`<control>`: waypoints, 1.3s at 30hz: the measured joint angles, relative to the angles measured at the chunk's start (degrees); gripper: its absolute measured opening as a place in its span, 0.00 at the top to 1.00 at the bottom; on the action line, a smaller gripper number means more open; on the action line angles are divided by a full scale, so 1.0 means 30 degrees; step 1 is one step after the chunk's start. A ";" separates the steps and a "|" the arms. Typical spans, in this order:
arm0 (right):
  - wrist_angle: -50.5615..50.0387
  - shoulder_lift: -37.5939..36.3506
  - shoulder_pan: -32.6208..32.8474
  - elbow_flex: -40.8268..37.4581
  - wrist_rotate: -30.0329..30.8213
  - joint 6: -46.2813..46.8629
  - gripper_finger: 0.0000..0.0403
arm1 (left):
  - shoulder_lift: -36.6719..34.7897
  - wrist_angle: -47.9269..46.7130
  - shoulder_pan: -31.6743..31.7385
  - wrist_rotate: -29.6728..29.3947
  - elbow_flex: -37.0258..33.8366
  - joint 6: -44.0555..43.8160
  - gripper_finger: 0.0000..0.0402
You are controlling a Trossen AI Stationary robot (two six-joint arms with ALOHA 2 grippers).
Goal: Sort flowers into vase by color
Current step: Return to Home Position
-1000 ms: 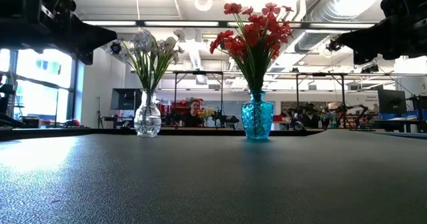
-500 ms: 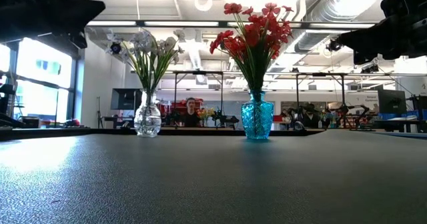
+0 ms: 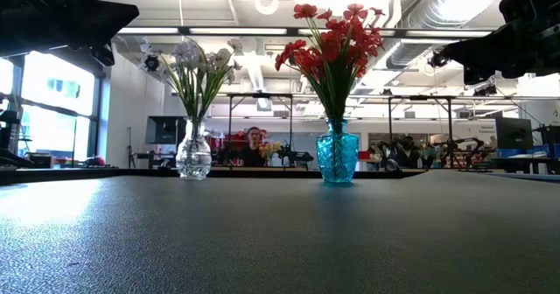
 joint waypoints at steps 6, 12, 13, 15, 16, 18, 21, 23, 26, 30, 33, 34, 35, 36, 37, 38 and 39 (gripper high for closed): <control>0.0000 0.0000 0.0000 0.0000 0.0000 0.0000 1.00 | 0.0000 -0.0075 0.0000 -0.0010 0.0000 0.0085 1.00; 0.0000 0.0000 0.0001 0.0000 0.0000 0.0000 1.00 | -0.0004 -0.1990 0.0000 -0.0036 0.0007 0.0820 1.00; 0.0000 0.0000 0.0000 0.0000 0.0000 0.0000 1.00 | -0.0004 -0.2605 0.0000 -0.0036 0.0000 0.0820 1.00; 0.0000 0.0000 0.0000 0.0000 0.0000 0.0000 1.00 | 0.0000 -0.3769 0.0000 -0.0036 0.0000 0.0745 1.00; 0.0000 0.0002 0.0000 0.0000 0.0002 0.0000 1.00 | 0.0000 -0.4293 0.0000 -0.0036 0.0000 0.0620 1.00; 0.0000 0.0056 0.0000 0.0000 0.0007 0.0000 1.00 | 0.0092 -0.4628 0.0000 0.0022 0.0000 0.0395 1.00; 0.0000 0.0109 0.0000 0.0000 0.0001 0.0000 1.00 | 0.0181 -0.4578 0.0000 0.0046 0.0000 0.0063 1.00; 0.0000 0.0109 0.0004 0.0000 0.0007 0.0000 1.00 | 0.0182 -0.4653 0.0000 0.0044 0.0000 0.0015 1.00; 0.0000 0.0117 0.0007 0.0000 0.0007 0.0000 1.00 | 0.0182 -0.4648 0.0006 0.0044 0.0000 0.0015 1.00; 0.0000 0.0117 0.0007 0.0000 0.0007 0.0000 1.00 | 0.0182 -0.4648 0.0000 0.0036 0.0000 0.0015 1.00; 0.0000 0.0117 0.0003 0.0000 0.0007 0.0000 1.00 | 0.0182 -0.4648 0.0007 0.0036 0.0000 0.0015 1.00; 0.0000 0.0117 0.0002 0.0000 0.0007 0.0000 1.00 | 0.0182 -0.4648 0.0003 0.0040 0.0000 0.0015 1.00; 0.0000 0.0117 0.0004 0.0000 0.0004 0.0000 1.00 | 0.0182 -0.4648 0.0007 0.0039 0.0000 0.0015 1.00; 0.0000 0.0117 0.0006 0.0000 0.0007 0.0000 1.00 | 0.0182 -0.4648 0.0005 0.0036 0.0000 0.0015 1.00; 0.0000 0.0117 0.0006 0.0000 0.0007 0.0001 1.00 | 0.0182 -0.4648 0.0007 0.0036 0.0000 0.0015 1.00; 0.0000 0.0117 0.0000 0.0000 0.0007 0.0000 1.00 | 0.0182 -0.4648 0.0007 0.0036 0.0000 0.0015 1.00; 0.0000 0.0117 0.0000 0.0000 0.0007 0.0000 1.00 | 0.0182 -0.4648 0.0007 0.0036 0.0000 0.0013 1.00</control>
